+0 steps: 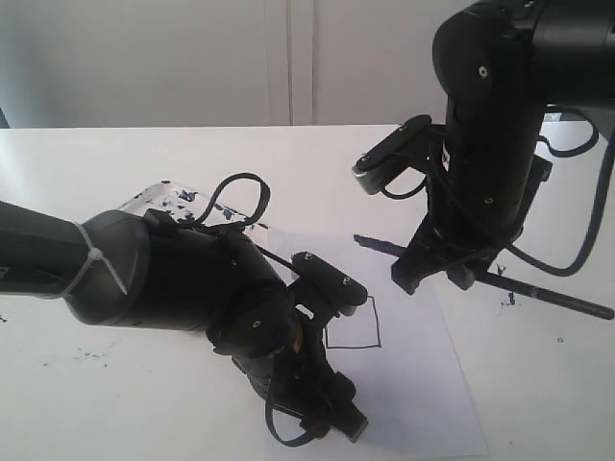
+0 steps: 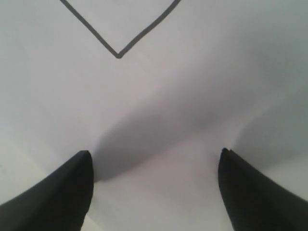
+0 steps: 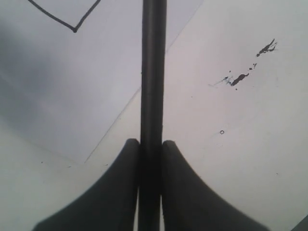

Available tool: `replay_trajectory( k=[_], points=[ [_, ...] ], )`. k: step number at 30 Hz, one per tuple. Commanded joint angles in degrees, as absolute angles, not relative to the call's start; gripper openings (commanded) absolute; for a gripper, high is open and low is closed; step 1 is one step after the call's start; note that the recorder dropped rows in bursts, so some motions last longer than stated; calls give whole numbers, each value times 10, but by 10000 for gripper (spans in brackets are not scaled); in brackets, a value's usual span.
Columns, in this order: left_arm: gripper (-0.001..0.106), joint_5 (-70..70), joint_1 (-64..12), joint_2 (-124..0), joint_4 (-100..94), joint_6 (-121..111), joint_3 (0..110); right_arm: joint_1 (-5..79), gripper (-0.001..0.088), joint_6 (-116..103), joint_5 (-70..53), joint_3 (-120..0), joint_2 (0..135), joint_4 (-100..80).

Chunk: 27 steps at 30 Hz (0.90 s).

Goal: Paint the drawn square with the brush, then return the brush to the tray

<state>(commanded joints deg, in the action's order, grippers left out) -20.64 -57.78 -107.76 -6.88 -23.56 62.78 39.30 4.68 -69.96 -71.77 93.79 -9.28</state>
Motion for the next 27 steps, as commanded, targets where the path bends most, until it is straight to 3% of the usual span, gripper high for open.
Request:
replay_trajectory(
  k=[27],
  points=[
    [749, -175, -578, -1078, -69, -236, 628, 394, 0, 76, -700, -678, 928, -10]
  ],
)
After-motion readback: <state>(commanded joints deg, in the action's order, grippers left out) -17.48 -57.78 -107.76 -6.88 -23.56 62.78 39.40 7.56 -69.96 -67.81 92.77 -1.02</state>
